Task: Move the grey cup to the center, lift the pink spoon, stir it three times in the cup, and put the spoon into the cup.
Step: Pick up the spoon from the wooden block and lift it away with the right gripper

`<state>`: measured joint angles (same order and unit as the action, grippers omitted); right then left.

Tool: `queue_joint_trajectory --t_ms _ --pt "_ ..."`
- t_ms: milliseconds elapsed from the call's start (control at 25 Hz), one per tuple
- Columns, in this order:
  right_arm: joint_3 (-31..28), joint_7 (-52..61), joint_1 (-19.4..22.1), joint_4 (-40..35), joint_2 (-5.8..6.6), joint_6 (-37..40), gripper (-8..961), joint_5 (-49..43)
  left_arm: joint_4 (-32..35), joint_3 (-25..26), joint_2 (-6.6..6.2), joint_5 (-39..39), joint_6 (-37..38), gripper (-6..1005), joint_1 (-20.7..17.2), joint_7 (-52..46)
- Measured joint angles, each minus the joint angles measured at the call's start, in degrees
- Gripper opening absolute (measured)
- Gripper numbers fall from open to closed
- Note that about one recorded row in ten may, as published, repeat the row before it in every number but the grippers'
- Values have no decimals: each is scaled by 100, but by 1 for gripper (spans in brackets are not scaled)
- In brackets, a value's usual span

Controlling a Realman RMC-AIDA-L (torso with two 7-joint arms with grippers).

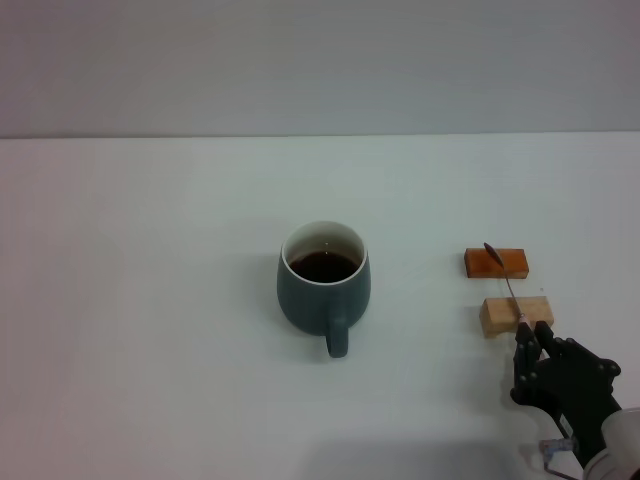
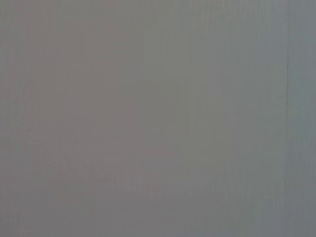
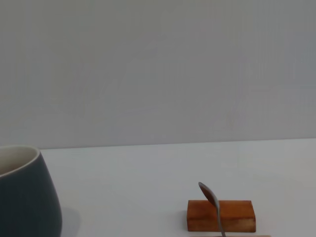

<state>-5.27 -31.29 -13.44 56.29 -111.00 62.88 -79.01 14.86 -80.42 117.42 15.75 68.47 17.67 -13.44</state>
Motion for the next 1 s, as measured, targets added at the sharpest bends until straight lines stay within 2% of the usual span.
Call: queue_joint_trajectory --t_ms 1000 --pt "0 0 1 12 0 5 139 0 -14 0 -9 9 -1 47 -9 -1"
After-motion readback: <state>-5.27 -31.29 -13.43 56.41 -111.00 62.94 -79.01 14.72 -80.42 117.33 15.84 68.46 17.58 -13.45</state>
